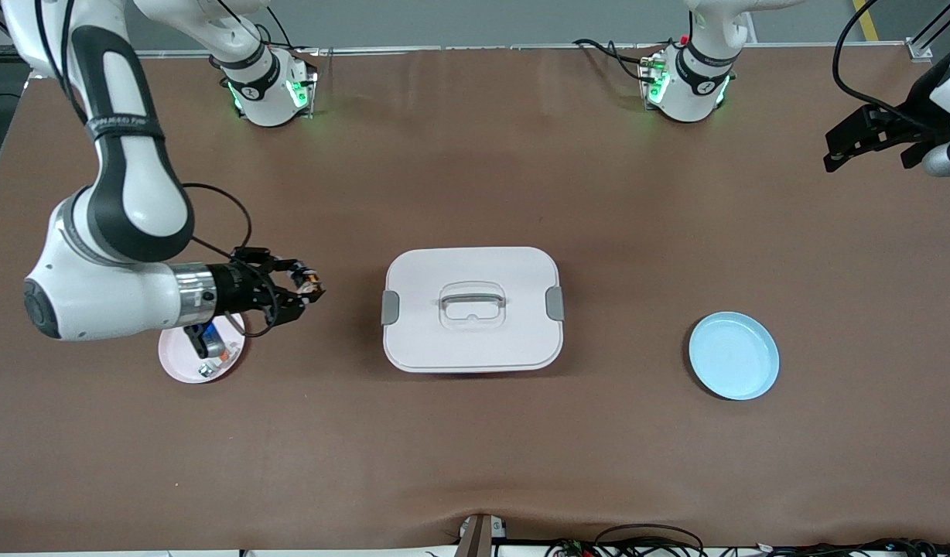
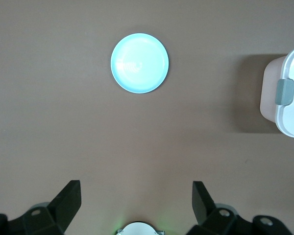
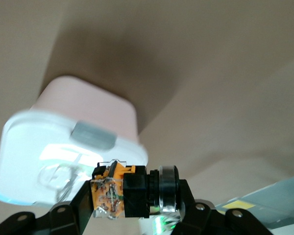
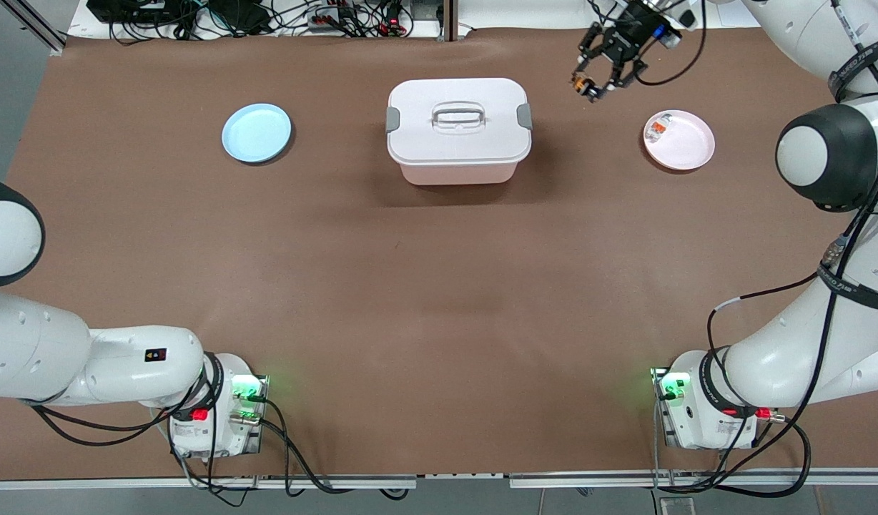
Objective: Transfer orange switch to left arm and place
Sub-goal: 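Lift the switch with the right gripper and carry it over the box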
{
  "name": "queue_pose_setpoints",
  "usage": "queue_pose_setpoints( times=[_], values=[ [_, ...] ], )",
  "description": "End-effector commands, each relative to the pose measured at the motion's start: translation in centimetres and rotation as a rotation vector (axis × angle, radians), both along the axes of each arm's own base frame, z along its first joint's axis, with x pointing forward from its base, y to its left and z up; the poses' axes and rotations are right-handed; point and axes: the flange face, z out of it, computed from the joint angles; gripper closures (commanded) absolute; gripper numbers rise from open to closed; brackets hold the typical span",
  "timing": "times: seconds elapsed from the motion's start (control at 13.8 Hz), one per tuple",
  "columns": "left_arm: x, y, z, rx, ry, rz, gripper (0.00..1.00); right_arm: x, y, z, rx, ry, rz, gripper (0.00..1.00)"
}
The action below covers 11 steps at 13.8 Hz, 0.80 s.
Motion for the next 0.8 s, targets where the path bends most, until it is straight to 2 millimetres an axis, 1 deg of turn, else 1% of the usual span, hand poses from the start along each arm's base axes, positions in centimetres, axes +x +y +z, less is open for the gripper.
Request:
queue_pose_setpoints(
  times=[0.0,0.22,0.36,0.43,0.58,0.72],
  values=[
    [0.4,-0.3,-0.2,-0.017,0.002,0.010,0.00,0.2,1.9,2.4,0.057,0.051,-0.102,1.00],
    [0.9,-0.2,-0.5,-0.009,-0.007,0.011,0.00,0.0,4.7,4.7,0.088,0.099,-0.178,1.00],
    [1.1,-0.1,-0.3,-0.014,-0.023,0.015,0.00,0.0,6.3,6.2,0.079,0.131,-0.238,1.00],
    [1.1,-0.1,-0.3,-0.014,-0.023,0.013,0.00,-0.3,7.7,7.2,0.071,0.135,-0.249,1.00],
    [1.7,0.1,-1.0,-0.011,-0.019,0.017,0.00,-0.4,9.3,8.3,0.065,0.143,-0.300,1.00],
    [1.9,0.2,-1.3,-0.010,-0.015,0.017,0.00,-0.9,11.7,8.8,0.068,0.146,-0.330,1.00]
  ],
)
